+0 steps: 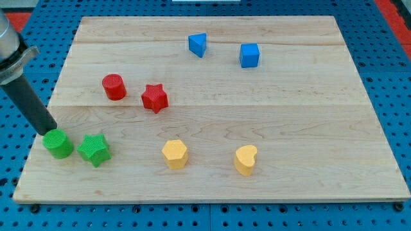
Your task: Touch the bottom of red circle
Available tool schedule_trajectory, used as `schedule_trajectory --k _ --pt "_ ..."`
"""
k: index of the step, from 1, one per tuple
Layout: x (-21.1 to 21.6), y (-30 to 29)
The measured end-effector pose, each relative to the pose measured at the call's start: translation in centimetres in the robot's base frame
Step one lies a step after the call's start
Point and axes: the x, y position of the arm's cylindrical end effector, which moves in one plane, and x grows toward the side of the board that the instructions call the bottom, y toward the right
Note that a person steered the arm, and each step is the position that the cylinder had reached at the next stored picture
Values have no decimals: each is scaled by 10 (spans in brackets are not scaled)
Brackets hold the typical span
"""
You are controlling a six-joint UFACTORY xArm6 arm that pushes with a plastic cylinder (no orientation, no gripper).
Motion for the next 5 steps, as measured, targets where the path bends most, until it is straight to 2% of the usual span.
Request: schedule_trajectory --k 1,2,5 --pt "24 8" --pt "26 9" --pt "-35 -16"
